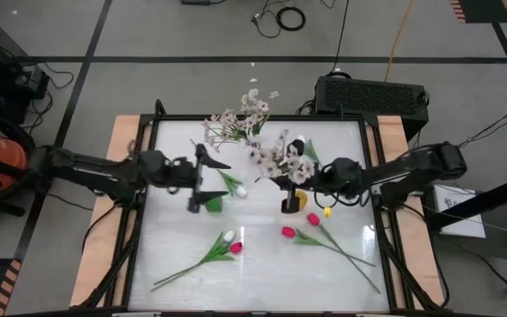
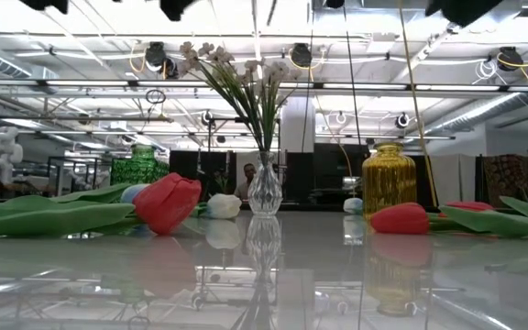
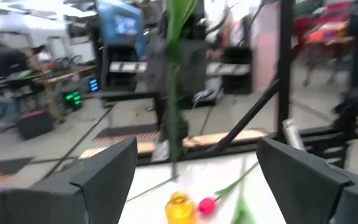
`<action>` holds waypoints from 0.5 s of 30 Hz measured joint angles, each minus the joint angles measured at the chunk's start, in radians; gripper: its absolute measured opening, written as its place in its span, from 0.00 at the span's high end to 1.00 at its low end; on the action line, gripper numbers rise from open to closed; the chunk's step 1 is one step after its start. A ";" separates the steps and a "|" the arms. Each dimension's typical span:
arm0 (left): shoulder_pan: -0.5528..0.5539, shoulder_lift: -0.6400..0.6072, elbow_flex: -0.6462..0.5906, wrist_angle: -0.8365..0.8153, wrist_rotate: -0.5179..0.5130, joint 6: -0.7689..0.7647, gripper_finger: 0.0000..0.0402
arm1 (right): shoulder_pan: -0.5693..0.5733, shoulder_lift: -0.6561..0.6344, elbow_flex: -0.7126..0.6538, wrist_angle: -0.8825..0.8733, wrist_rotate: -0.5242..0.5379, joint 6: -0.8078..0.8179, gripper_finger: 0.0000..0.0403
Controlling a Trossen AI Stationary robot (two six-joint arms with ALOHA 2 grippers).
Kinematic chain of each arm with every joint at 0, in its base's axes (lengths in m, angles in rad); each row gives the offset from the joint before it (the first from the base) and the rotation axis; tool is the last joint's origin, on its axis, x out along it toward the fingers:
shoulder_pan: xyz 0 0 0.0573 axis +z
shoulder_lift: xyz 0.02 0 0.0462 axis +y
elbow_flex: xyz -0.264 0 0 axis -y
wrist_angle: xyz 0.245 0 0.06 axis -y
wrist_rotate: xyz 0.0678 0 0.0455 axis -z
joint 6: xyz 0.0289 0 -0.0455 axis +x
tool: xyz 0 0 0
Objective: Sort flowers into vase by color
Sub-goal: Put the white flowers into the transparent vase
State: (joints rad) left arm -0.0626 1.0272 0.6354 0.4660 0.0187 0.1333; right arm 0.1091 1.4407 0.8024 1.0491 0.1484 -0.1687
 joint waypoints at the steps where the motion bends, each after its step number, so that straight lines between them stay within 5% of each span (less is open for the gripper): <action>1: -0.004 0.032 0.007 0.012 -0.021 0.005 0.16 | -0.005 0.022 0.000 0.031 -0.016 0.000 0.98; 5: -0.006 0.123 0.055 0.037 -0.099 0.004 0.16 | -0.019 0.081 -0.001 0.110 -0.046 0.030 0.97; 15: 0.002 0.291 0.120 0.026 -0.077 -0.018 0.16 | -0.039 0.098 -0.001 0.139 -0.047 0.051 0.96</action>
State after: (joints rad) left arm -0.0607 1.3177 0.7550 0.4915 -0.0582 0.1153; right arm 0.0704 1.5383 0.8017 1.1879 0.1017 -0.1174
